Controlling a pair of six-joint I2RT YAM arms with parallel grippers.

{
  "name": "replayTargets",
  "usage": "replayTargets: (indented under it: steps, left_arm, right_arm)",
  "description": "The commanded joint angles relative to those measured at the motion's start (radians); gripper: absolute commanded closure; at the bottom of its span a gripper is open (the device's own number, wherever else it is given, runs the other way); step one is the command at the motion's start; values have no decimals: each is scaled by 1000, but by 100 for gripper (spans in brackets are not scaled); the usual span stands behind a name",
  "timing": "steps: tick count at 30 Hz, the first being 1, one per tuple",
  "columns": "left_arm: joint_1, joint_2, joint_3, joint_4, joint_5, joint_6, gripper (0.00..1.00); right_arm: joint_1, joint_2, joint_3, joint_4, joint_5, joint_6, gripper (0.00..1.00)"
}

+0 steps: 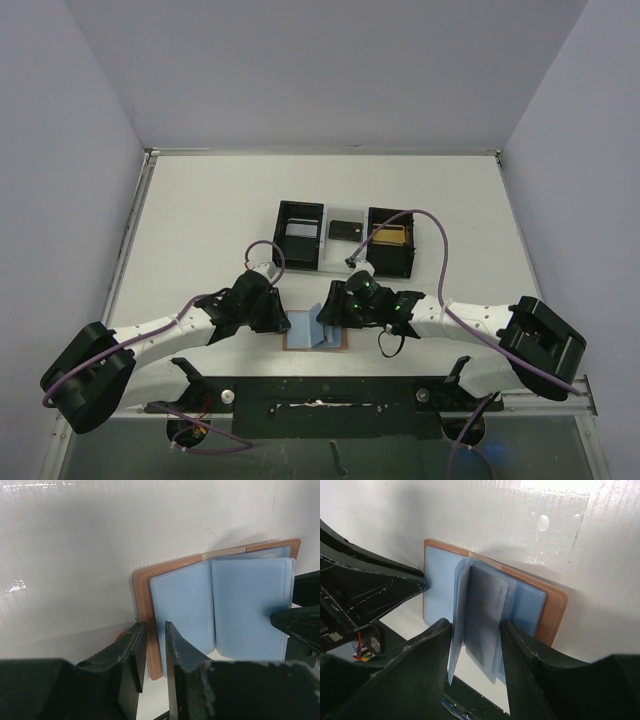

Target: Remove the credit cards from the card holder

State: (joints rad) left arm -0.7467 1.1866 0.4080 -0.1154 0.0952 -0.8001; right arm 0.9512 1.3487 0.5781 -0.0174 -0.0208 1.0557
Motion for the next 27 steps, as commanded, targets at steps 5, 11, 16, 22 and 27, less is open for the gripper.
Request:
replayTargets:
  steps: [5, 11, 16, 22, 27]
  left_arm:
    - [-9, 10, 5, 43, 38, 2, 82]
    - [-10, 16, 13, 43, 39, 3, 82]
    - [-10, 25, 17, 42, 39, 7, 82]
    - [-10, 26, 15, 42, 39, 5, 82]
    - [-10, 11, 15, 38, 31, 1, 82]
  right_arm:
    - [26, -5, 74, -59, 55, -12, 48]
    - [38, 0, 104, -107, 88, -20, 35]
    - [60, 10, 134, -144, 115, -33, 31]
    - [74, 12, 152, -111, 92, -60, 33]
    - [74, 7, 143, -25, 38, -71, 46]
